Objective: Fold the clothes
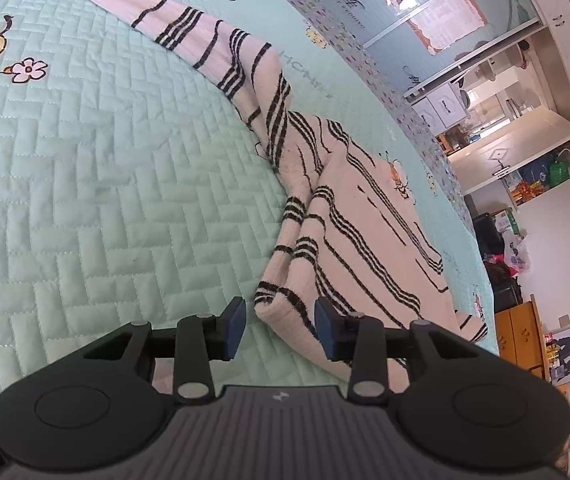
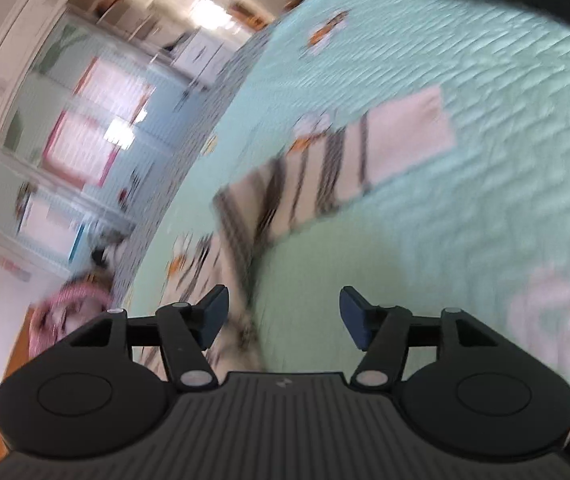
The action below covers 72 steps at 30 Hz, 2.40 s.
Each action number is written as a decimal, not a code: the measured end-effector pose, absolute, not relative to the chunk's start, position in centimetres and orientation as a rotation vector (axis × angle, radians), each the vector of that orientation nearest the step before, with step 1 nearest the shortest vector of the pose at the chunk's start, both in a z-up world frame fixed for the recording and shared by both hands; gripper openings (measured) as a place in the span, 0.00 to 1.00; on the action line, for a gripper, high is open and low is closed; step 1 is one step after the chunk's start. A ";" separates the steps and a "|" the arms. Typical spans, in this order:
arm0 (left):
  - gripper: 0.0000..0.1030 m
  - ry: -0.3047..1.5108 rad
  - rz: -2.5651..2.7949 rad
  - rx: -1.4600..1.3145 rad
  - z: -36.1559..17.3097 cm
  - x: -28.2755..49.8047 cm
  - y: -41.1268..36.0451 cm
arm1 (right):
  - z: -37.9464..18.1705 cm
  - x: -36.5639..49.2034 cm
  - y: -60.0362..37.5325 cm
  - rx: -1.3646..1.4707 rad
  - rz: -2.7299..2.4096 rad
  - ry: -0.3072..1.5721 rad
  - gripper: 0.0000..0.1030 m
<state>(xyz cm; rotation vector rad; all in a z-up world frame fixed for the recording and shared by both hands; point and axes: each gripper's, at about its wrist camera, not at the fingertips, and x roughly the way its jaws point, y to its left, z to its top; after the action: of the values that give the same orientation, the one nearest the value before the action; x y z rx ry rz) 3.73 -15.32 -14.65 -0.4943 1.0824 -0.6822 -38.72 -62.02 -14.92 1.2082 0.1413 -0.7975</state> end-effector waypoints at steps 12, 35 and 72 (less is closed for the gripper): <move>0.41 1.099 -0.650 -0.431 -14.3 4.1 -17.2 | -19.9 -40.9 -71.6 1.424 -1.004 -0.096 0.58; 0.42 1.071 -0.659 -0.438 -12.5 2.1 -16.8 | -16.3 -42.3 -68.6 1.163 -0.879 0.034 0.58; 0.47 1.047 -0.656 -0.521 -13.5 2.8 -14.6 | -19.0 -45.5 -65.9 1.312 -0.897 -0.069 0.62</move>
<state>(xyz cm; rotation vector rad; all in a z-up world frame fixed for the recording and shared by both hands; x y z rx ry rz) 2.84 -14.61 -13.51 -0.5213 1.0470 -0.6564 -45.46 -65.91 -19.04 1.3121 -0.0692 -0.8973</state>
